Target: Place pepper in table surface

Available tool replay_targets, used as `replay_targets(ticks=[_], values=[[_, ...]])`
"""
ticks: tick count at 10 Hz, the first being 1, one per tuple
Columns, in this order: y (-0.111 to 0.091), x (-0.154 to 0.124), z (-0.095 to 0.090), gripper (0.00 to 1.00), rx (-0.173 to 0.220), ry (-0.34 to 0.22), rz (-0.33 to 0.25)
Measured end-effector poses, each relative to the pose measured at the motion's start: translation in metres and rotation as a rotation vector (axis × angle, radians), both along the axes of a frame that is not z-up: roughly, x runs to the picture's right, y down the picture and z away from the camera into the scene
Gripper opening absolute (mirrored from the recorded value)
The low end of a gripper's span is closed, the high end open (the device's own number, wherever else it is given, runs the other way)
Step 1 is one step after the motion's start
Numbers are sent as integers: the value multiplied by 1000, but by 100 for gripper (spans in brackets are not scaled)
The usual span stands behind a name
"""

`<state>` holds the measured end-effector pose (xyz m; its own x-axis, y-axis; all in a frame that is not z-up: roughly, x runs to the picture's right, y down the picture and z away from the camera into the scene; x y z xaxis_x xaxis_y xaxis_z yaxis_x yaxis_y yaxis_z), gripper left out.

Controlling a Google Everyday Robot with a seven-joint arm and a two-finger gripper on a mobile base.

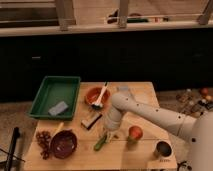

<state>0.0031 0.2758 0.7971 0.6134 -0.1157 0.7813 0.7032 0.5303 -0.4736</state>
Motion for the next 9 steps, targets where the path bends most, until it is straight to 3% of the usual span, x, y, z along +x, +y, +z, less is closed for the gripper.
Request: replay_targets(ticks=[6,7,9], values=[[-1,4,-1,71,-8,28,19],[-2,4,-1,78,-8,29,19],[-3,4,-2,80,-10,29,19]])
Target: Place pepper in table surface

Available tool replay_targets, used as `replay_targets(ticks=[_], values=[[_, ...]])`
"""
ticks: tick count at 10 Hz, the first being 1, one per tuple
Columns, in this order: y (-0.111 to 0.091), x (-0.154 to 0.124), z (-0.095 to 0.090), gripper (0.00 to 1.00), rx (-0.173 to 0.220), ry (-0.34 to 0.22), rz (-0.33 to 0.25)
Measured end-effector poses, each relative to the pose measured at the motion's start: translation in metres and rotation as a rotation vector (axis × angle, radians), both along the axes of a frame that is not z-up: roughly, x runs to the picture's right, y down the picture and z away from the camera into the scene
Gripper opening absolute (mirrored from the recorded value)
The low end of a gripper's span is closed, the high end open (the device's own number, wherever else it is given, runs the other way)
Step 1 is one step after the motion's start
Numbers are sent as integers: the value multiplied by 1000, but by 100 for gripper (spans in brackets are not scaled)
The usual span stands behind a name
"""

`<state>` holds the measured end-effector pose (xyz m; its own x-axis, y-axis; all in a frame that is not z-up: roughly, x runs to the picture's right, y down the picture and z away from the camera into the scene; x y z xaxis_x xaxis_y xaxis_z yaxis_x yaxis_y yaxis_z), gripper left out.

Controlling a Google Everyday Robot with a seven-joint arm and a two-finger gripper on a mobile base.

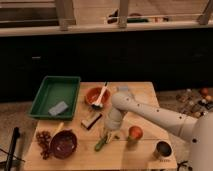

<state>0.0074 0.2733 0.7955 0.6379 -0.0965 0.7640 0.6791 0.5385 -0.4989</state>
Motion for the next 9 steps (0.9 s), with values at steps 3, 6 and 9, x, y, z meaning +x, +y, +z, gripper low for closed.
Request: replay_targets(ticks=[3,6,9], values=[[-2,0,0,80,-7,-4,1],[-4,-1,-1,80,-12,-8,1],[-14,-2,-3,80,-17,-3,1]])
